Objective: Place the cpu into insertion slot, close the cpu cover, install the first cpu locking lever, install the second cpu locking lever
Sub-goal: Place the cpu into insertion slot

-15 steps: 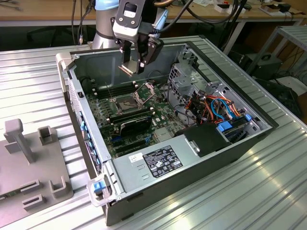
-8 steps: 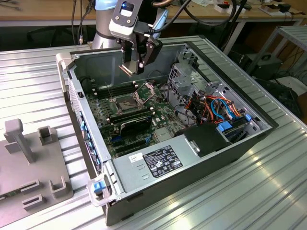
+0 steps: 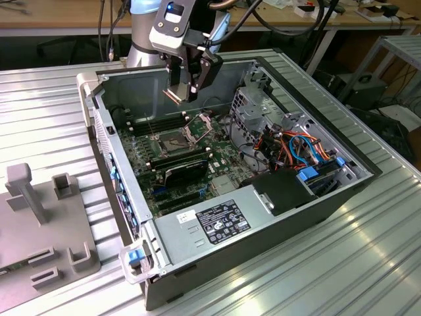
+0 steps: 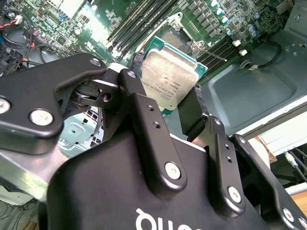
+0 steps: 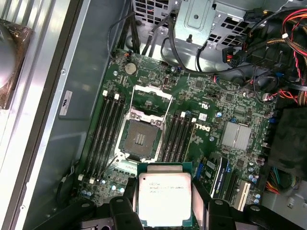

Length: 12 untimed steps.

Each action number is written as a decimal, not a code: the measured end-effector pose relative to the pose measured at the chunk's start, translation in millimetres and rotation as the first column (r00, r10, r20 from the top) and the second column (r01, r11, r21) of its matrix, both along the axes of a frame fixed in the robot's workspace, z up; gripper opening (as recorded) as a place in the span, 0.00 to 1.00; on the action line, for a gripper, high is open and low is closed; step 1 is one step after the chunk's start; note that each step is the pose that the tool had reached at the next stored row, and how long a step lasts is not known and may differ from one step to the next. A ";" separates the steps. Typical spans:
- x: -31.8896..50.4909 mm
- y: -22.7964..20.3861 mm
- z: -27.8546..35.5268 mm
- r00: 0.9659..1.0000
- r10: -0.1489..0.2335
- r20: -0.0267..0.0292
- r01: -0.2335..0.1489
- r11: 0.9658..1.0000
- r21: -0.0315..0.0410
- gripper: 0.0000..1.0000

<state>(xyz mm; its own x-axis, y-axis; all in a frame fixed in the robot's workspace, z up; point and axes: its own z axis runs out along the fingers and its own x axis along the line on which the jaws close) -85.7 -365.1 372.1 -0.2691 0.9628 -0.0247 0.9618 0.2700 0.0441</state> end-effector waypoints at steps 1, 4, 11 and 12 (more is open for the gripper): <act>0.0 0.0 0.0 1.000 0.000 0.000 0.000 1.000 0.000 0.55; 0.0 0.0 0.0 1.000 -0.002 0.000 0.002 1.000 0.000 0.55; 0.1 0.0 0.0 0.999 -0.048 0.000 0.048 0.999 0.000 0.55; 0.2 0.0 0.0 0.999 -0.049 0.000 0.049 0.999 0.000 0.55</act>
<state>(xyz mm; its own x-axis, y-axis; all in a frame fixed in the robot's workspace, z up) -85.5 -365.1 372.1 -0.2217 0.9748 -0.0247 0.9739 0.2226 0.0441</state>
